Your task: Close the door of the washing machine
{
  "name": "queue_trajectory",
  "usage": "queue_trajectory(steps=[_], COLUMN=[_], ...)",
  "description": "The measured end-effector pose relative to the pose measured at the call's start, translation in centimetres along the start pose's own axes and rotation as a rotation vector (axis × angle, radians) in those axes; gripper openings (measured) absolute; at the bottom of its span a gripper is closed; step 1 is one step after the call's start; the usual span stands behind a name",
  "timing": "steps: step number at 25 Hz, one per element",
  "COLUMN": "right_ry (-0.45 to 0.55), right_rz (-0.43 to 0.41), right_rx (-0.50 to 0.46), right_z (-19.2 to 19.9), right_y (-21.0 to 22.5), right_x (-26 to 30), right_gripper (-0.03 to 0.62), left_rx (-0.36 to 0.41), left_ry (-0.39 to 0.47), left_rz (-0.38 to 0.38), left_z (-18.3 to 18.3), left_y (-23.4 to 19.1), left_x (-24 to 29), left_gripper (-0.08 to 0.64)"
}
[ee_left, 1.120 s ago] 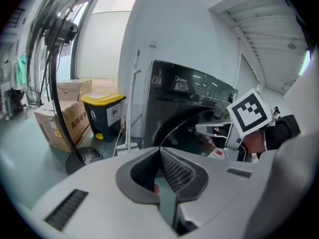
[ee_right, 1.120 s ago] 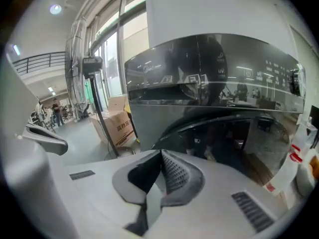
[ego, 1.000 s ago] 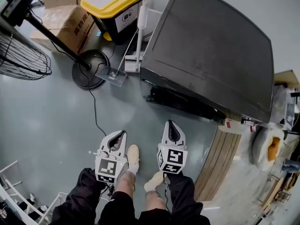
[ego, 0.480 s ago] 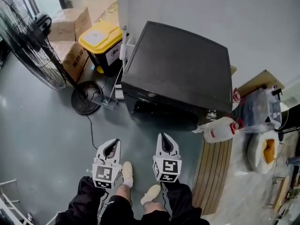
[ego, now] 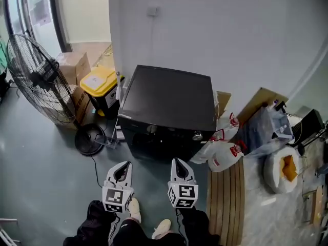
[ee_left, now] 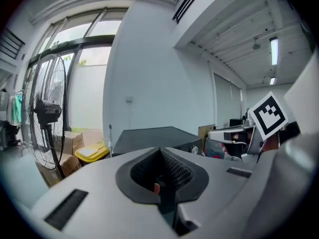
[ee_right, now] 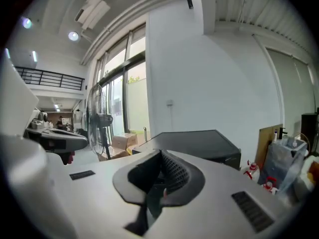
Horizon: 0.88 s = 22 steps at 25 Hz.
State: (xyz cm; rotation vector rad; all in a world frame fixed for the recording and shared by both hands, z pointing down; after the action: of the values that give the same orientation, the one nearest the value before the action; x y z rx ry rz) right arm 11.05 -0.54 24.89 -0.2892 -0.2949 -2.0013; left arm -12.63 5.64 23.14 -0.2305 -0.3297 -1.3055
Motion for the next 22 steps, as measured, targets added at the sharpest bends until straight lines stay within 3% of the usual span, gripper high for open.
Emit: queue_trajectory(steps=[8, 22], right_ry=[0.090, 0.144], right_rz=[-0.004, -0.031], right_rx=[-0.063, -0.113], right_z=[-4.3, -4.1], right_y=[2.0, 2.4], right_x=[-9.7, -20.2], right_gripper=[0.017, 0.017], left_rx=[0.039, 0.063], left_ry=[0.057, 0.079], left_rz=[0.015, 0.005], left_z=[-5.0, -5.9], left_y=[6.0, 11.8], left_x=[-5.1, -12.7], left_gripper=[0.025, 0.025])
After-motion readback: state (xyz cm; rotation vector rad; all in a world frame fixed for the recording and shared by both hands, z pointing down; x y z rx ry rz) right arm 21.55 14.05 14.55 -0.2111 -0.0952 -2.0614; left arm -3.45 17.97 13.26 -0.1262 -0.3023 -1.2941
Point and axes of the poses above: the fingertips, and each gripper's own axes: x forward along the fingers, y to its right, z out of its underside, the point moved 10 cm from there along -x, backward along the fingers, and after that the axes turned 6 degrees about -y, right-handed, at the moved point
